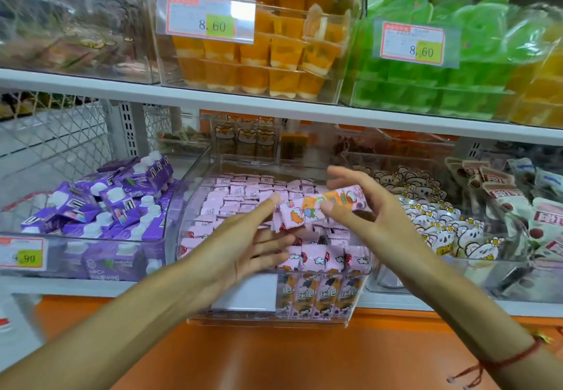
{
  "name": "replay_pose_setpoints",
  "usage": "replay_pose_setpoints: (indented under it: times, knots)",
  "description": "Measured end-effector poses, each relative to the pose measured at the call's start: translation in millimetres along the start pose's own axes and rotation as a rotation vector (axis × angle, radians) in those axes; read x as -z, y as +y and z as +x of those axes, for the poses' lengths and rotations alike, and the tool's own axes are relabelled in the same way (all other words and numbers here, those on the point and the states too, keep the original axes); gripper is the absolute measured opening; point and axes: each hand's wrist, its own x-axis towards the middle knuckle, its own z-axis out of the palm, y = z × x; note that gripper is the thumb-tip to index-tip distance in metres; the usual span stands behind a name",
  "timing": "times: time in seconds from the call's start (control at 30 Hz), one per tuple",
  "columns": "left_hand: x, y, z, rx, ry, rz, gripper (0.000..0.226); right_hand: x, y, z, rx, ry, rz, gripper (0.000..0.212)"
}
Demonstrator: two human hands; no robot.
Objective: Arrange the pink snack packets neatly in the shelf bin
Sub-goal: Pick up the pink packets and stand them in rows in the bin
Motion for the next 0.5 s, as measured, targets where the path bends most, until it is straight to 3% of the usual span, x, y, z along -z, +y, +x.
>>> replay_pose_setpoints:
  times: [0.13,0.27,0.37,0.43,0.5]
  knots:
    - [-2,5,2,-0.044,0.068,0.096,0.061,0,1,-1,0.035,0.064,-0.012,0.025]
    - [-1,2,-1,-0.186,0.09,0.354,0.054,-1,2,-1,0.069,0.06,-0.027,0.026]
    - [1,-2,-3,-0.282,0.109,0.479,0.065,2,3,0,0.088,0.027,-0.074,0.028]
    - [1,-1,-3,-0.383,0.183,0.479,0.073,8,4,2,0.109,-0.006,-0.173,0.031]
    - [1,2,-3,-0.488,0.258,0.508,0.07,19,9,5,0.177,0.07,-0.413,0.029]
